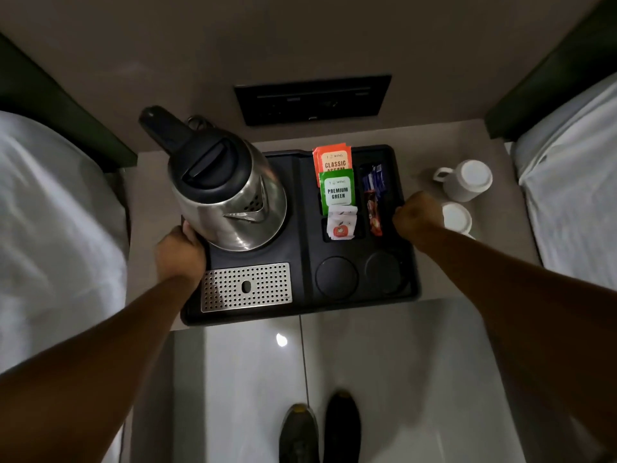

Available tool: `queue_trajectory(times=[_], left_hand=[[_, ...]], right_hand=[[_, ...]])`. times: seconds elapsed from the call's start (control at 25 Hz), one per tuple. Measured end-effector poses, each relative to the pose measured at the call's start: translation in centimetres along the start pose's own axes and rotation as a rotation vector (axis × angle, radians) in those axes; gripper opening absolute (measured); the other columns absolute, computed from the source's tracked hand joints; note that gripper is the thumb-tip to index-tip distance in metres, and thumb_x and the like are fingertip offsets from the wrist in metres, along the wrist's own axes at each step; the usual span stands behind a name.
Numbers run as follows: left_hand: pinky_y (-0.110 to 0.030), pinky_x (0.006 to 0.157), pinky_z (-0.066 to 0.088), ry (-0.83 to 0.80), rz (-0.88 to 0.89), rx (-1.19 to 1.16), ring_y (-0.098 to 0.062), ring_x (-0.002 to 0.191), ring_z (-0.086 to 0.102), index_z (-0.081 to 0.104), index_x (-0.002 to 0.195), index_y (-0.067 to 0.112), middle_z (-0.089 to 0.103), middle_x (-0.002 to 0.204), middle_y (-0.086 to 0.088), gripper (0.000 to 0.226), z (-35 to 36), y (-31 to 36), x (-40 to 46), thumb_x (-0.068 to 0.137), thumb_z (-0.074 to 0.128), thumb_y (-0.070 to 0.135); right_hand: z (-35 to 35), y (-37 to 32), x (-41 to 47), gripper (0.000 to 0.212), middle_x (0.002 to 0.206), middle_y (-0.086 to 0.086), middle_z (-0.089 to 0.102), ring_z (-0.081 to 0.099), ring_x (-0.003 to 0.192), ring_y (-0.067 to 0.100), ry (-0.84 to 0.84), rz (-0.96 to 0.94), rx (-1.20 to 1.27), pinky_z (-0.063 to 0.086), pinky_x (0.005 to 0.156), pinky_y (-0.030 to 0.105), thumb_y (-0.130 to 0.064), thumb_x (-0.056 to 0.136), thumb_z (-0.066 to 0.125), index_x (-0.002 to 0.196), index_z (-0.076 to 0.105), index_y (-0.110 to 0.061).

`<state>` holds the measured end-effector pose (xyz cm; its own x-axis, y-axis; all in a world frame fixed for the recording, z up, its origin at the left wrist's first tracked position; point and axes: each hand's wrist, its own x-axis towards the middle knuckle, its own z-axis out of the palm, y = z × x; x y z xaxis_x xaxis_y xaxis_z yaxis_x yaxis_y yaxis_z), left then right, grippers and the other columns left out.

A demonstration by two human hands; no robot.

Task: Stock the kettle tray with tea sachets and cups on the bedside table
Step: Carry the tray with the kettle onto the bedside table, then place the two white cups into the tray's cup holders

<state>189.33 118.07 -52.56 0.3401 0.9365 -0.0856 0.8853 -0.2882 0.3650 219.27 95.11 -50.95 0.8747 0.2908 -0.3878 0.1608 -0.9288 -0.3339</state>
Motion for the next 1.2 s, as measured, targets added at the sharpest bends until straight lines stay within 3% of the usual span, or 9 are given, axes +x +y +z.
queue_trajectory(times=[0.2, 0.48, 0.64, 0.72, 0.76, 0.84, 0.96, 1.08, 1.2], left_hand=[[-0.045, 0.068, 0.045, 0.015, 0.02, 0.0, -0.047, 0.075, 0.061, 0.056, 0.083, -0.007, 0.063, 0.083, -0.034, 0.04, 0.2, 0.0, 0.2, 0.103, 0.034, 0.019], [-0.04, 0.063, 0.037, 0.007, 0.005, 0.063, -0.045, 0.076, 0.059, 0.057, 0.086, -0.009, 0.062, 0.086, -0.034, 0.035, 1.4, -0.8, 0.6, 0.101, 0.037, 0.016], [-0.052, 0.081, 0.045, 0.043, -0.063, 0.003, -0.05, 0.09, 0.057, 0.057, 0.095, -0.014, 0.06, 0.097, -0.04, 0.037, 0.8, -0.3, -0.2, 0.102, 0.037, 0.016], [-0.055, 0.091, 0.042, 0.144, -0.148, 0.045, -0.051, 0.101, 0.053, 0.055, 0.106, -0.015, 0.056, 0.106, -0.042, 0.053, 0.5, -0.4, -4.9, 0.102, 0.033, 0.033], [-0.054, 0.09, 0.044, 0.117, -0.095, 0.055, -0.048, 0.101, 0.053, 0.054, 0.109, -0.012, 0.056, 0.108, -0.038, 0.065, 0.2, 0.9, -9.1, 0.099, 0.031, 0.047], [-0.046, 0.087, 0.05, -0.195, 0.294, 0.001, -0.033, 0.107, 0.054, 0.052, 0.12, 0.007, 0.054, 0.119, -0.018, 0.065, 0.7, 5.8, -17.8, 0.09, 0.037, 0.062], [-0.041, 0.1, 0.046, -0.458, 0.803, -0.062, -0.026, 0.128, 0.042, 0.032, 0.143, 0.017, 0.04, 0.142, -0.01, 0.073, 3.5, 17.7, -21.4, 0.084, 0.054, 0.056], [-0.041, 0.101, 0.045, -0.432, 0.85, 0.075, -0.032, 0.129, 0.04, 0.024, 0.145, 0.009, 0.035, 0.146, -0.016, 0.088, 7.4, 29.8, -17.0, 0.078, 0.071, 0.04], [-0.04, 0.098, 0.044, -0.373, 0.905, 0.238, -0.034, 0.122, 0.047, 0.037, 0.137, 0.005, 0.046, 0.138, -0.019, 0.076, 10.2, 34.3, -13.9, 0.078, 0.074, 0.036]], right_hand=[[0.1, 0.2, 0.5, 0.019, 0.071, 0.012, 0.061, 0.066, 0.08, 0.033, -0.004, 0.009, -0.022, 0.044, 0.055, 0.029, -0.013, 0.081, 0.064, 0.067, 0.055, -0.005], [-0.1, 0.6, 0.7, 0.013, 0.081, 0.016, 0.065, 0.066, 0.083, 0.034, 0.019, 0.005, 0.005, 0.045, 0.06, 0.032, -0.013, 0.082, 0.064, 0.076, 0.059, -0.004], [-2.6, 1.3, -1.2, 0.02, 0.082, 0.014, 0.064, 0.064, 0.082, 0.032, -0.02, -0.048, 0.074, 0.047, 0.063, 0.033, -0.022, 0.084, 0.066, 0.082, 0.061, -0.002], [-5.0, 2.9, -1.7, 0.016, 0.083, 0.016, 0.067, 0.064, 0.078, 0.034, 0.073, -0.194, 0.079, 0.052, 0.065, 0.036, -0.019, 0.085, 0.06, 0.086, 0.064, -0.004], [-6.5, 3.9, -1.3, 0.015, 0.088, 0.017, 0.067, 0.064, 0.082, 0.035, 0.161, -0.249, 0.074, 0.052, 0.07, 0.038, -0.017, 0.085, 0.059, 0.093, 0.065, -0.006], [-9.6, 5.9, 1.0, 0.035, 0.111, 0.018, 0.064, 0.061, 0.101, 0.036, 0.26, -0.236, -0.012, 0.05, 0.083, 0.041, -0.016, 0.082, 0.065, 0.116, 0.06, -0.012], [-11.5, 6.9, 5.3, 0.079, 0.141, 0.018, 0.042, 0.042, 0.127, 0.038, 0.035, -0.211, -0.299, 0.041, 0.1, 0.046, -0.025, 0.072, 0.079, 0.14, 0.038, -0.017], [-10.8, 6.6, 8.6, 0.094, 0.144, 0.015, 0.04, 0.038, 0.13, 0.035, -0.13, -0.245, -0.395, 0.035, 0.105, 0.043, -0.03, 0.067, 0.084, 0.144, 0.033, -0.018], [-9.9, 6.7, 10.3, 0.089, 0.144, 0.014, 0.041, 0.038, 0.131, 0.035, -0.157, -0.249, -0.379, 0.032, 0.11, 0.041, -0.028, 0.065, 0.086, 0.141, 0.04, -0.017]])
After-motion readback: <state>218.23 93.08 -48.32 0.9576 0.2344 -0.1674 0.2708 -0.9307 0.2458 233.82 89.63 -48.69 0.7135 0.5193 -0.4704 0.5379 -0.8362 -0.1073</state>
